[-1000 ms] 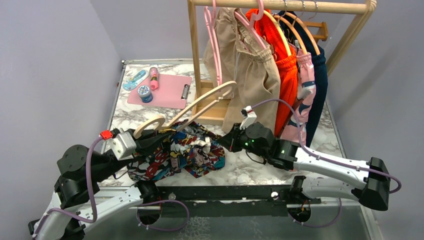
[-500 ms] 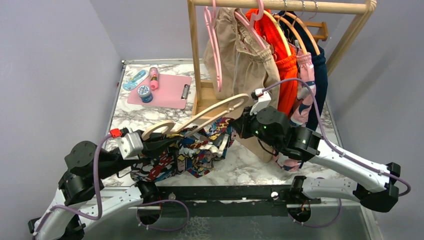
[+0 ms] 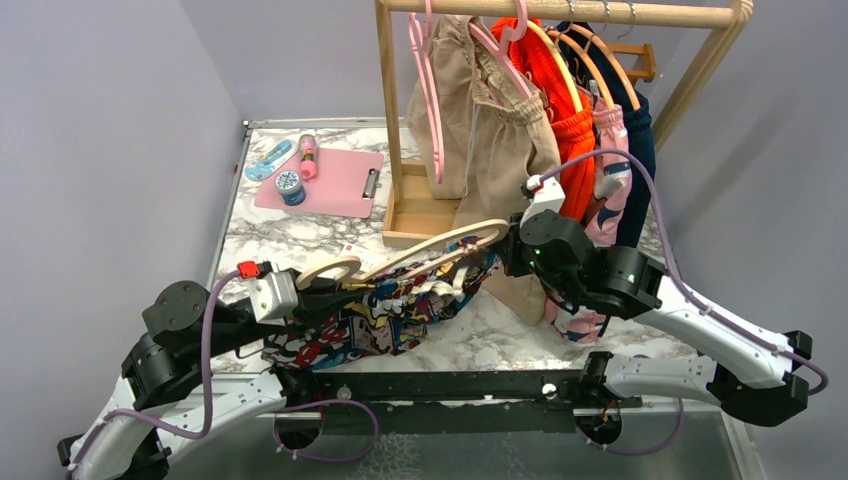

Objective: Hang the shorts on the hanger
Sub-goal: Hang the shorts on the hanger.

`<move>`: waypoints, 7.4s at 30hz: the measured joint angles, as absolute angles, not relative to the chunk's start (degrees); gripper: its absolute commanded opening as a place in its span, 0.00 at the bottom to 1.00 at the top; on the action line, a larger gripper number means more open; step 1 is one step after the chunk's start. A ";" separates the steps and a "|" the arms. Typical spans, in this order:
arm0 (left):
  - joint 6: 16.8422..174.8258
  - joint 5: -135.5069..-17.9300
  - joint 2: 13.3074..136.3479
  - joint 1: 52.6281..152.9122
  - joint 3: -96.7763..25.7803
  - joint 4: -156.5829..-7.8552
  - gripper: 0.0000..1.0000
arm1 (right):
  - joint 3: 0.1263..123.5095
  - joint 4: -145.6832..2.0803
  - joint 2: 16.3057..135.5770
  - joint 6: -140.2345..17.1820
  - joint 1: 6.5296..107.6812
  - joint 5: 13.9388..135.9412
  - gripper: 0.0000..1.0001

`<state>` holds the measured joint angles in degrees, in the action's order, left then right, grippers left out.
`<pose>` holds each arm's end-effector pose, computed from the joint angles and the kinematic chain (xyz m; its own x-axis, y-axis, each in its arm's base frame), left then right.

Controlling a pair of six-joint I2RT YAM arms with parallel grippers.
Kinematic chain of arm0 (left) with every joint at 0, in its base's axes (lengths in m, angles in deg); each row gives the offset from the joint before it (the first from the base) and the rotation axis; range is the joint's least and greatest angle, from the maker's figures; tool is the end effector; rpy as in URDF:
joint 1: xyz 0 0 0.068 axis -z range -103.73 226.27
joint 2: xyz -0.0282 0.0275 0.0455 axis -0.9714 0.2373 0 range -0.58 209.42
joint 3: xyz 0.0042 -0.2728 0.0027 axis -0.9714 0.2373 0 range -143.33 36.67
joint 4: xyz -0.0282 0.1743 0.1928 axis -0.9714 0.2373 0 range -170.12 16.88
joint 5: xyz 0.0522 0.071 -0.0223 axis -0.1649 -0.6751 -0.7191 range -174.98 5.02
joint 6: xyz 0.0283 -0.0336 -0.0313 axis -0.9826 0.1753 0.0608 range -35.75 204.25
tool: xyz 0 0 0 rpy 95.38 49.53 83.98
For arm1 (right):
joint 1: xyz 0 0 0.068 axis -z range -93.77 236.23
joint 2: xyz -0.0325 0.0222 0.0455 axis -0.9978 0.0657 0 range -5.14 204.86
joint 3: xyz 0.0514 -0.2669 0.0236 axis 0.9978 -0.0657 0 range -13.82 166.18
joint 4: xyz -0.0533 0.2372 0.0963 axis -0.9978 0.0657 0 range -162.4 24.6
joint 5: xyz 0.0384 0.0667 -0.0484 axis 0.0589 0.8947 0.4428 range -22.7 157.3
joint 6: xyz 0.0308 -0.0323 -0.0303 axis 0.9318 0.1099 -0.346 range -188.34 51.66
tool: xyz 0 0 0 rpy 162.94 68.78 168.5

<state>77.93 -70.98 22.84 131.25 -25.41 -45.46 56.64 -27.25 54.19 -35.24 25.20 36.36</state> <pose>0.0158 -0.0376 0.4259 0.1427 -0.0173 -0.9896 0.9230 0.3632 0.1267 0.1134 0.1668 0.3882 -0.5241 0.0204 -0.8514 -0.3077 0.9277 0.2116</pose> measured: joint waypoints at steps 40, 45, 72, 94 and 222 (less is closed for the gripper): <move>76.40 -73.82 23.72 131.25 -18.31 -40.54 0.00 | 71.15 -16.63 52.64 -35.52 25.22 35.70 0.01; 76.31 -75.00 24.90 131.25 -16.74 -41.53 0.00 | 73.88 -16.41 54.78 -36.35 25.22 39.01 0.01; 86.49 -95.44 26.95 131.25 -9.94 -56.78 0.00 | 87.61 -26.68 67.52 -46.95 25.50 65.30 0.01; 90.28 -97.32 26.60 131.25 -10.62 -54.29 0.00 | 79.24 -31.69 69.71 -51.04 25.55 81.67 0.73; 103.98 -82.76 34.73 131.25 -10.03 -47.06 0.00 | 48.86 -52.15 52.51 -71.87 24.24 69.50 0.68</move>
<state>103.98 -82.76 34.73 131.25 -10.03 -47.06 48.86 -52.15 52.51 -71.87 24.24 69.50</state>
